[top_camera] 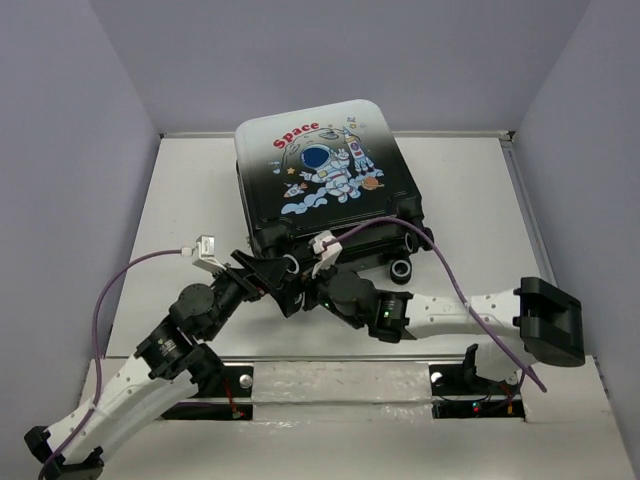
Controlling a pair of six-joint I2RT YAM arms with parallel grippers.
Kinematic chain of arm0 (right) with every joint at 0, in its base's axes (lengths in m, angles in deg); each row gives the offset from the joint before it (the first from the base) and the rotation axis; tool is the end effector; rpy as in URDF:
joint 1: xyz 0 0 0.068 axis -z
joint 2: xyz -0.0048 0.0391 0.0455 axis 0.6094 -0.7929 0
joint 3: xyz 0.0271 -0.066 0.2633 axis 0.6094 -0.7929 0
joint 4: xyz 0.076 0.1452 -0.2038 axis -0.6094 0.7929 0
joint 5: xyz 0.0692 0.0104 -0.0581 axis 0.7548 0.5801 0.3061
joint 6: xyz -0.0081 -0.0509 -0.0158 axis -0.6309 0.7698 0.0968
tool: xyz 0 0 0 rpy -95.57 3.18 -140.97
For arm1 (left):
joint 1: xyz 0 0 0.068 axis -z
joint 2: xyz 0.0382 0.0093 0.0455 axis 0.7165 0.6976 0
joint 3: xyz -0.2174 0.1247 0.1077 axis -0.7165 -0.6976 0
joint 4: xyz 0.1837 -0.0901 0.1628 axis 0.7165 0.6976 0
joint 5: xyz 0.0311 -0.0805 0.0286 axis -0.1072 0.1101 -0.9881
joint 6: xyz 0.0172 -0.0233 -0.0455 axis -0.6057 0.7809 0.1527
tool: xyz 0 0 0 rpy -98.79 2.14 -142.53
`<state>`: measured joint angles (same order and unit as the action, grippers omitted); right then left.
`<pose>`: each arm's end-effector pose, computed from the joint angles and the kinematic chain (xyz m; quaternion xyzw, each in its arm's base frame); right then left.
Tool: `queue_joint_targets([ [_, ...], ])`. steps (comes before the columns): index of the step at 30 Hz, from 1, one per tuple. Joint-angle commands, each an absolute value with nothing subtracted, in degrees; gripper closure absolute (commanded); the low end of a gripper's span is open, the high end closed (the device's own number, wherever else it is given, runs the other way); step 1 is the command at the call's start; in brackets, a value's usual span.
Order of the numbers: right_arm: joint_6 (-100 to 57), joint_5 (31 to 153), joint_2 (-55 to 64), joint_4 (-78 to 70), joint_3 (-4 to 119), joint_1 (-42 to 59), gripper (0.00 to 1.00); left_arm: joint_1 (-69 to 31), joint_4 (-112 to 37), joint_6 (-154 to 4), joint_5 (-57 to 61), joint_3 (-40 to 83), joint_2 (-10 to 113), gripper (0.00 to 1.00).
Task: Pack the luggage
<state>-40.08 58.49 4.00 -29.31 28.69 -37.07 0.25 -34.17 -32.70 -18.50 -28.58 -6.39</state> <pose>0.1005 0.3070 0.2649 -0.1821 0.7392 0.3696 0.5327 0.0867 -0.0790 0.2775 -0.1251 0.6764 -0.5072 0.5192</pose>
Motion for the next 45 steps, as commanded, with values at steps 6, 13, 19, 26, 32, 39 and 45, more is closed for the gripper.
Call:
queue_joint_targets([
  [6,-34.76,51.38,-5.73,-27.82,42.88,-35.93,0.00,-0.15,-34.13,-34.20,-27.01,-25.82,-14.94,0.01],
  [13,-32.82,48.48,-8.55,-26.88,48.31,-35.41,0.10,-0.06,-30.01,-34.81,-27.63,-24.41,-15.91,0.01],
  [19,-38.70,48.74,-9.18,-12.80,49.76,-35.41,0.01,-0.15,-28.32,-33.67,-27.20,-25.37,-17.40,0.16],
  [26,-42.48,53.75,0.83,-12.80,41.93,-35.41,0.00,-0.15,-30.78,-32.53,-22.45,-26.96,-13.54,0.31],
  [32,-44.86,57.70,7.53,-13.15,34.89,-34.79,0.00,-0.15,-32.55,-32.44,-21.83,-27.14,-8.18,0.37],
  [39,-47.76,66.55,10.43,-20.59,30.84,-30.93,0.00,-0.24,-34.66,-32.00,-21.30,-27.84,-7.03,0.39],
  [45,-49.35,71.67,6.58,-31.14,30.57,-29.08,0.00,-0.15,-34.83,-31.04,-21.04,-29.42,-7.21,0.40],
])
